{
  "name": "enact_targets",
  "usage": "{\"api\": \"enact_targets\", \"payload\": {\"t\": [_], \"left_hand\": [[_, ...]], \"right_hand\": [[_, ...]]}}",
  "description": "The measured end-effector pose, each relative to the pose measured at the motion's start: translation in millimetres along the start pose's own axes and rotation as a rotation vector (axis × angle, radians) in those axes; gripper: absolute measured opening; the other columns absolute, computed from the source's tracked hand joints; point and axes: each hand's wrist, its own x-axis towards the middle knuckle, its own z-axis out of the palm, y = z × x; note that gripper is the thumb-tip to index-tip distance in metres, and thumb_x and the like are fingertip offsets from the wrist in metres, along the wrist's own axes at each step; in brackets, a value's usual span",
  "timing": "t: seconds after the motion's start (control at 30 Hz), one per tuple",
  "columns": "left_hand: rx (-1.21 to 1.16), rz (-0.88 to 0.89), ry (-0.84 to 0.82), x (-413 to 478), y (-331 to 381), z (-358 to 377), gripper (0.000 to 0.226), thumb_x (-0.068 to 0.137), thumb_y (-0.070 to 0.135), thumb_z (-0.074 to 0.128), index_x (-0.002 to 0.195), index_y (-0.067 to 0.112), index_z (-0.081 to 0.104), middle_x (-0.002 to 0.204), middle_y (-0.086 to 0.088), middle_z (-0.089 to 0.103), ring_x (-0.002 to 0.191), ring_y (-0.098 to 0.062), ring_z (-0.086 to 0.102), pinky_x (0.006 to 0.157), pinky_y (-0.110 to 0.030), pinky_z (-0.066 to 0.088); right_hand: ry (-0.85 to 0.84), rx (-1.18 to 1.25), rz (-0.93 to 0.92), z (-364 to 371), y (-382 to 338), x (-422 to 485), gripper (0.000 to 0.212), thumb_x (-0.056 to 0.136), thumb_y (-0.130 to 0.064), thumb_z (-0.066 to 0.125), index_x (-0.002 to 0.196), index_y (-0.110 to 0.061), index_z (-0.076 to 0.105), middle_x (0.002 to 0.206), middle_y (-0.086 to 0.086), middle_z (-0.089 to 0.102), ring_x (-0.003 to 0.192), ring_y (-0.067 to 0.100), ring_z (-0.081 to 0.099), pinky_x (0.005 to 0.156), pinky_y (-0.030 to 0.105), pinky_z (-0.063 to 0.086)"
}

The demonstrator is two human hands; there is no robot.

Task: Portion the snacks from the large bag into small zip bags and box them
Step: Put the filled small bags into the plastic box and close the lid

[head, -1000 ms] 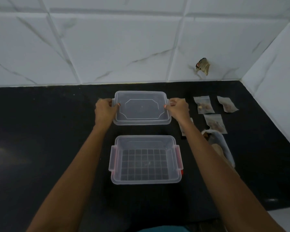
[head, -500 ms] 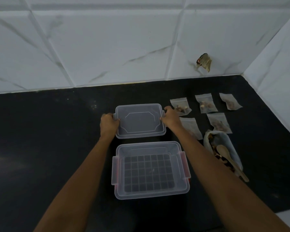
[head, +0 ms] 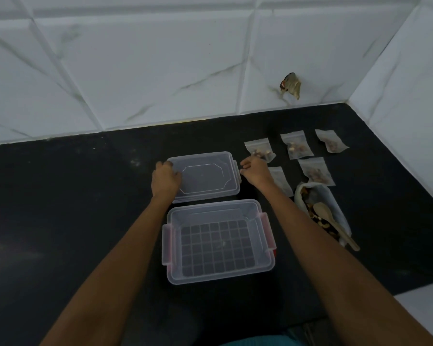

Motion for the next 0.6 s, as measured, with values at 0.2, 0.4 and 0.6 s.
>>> {"api": "enact_targets", "payload": {"t": [0.2, 0.4, 0.6], "left_hand": [[0.054, 0.215, -0.063, -24, 66, 15, 0.041, 0.093, 0.022, 0.053, 0.131, 0.006, 0.047, 0.135, -0.014, 0.044, 0.117, -0.029, 0.049, 0.097, -0.035, 0.04], [0.04, 0.266, -0.212, -54, 134, 57, 0.05, 0.091, 0.028, 0.056, 0.135, 0.008, 0.04, 0.138, -0.015, 0.039, 0.124, -0.03, 0.044, 0.1, -0.04, 0.039], [0.072, 0.149, -0.352, -70, 175, 109, 0.058, 0.091, 0.029, 0.055, 0.139, 0.009, 0.03, 0.139, -0.017, 0.034, 0.125, -0.035, 0.04, 0.102, -0.043, 0.039]], "right_hand": [[0.086, -0.01, -0.106, -26, 20, -12, 0.032, 0.09, -0.008, 0.055, 0.122, -0.009, 0.055, 0.123, 0.009, 0.057, 0.113, 0.018, 0.054, 0.093, 0.027, 0.041], [0.185, -0.098, -0.156, -65, 53, -15, 0.041, 0.089, -0.016, 0.057, 0.13, -0.017, 0.05, 0.131, 0.005, 0.053, 0.117, 0.018, 0.051, 0.095, 0.031, 0.042], [0.194, -0.165, -0.053, -119, 109, -4, 0.046, 0.088, -0.019, 0.059, 0.132, -0.017, 0.049, 0.131, 0.008, 0.053, 0.118, 0.024, 0.051, 0.095, 0.037, 0.044]]}}
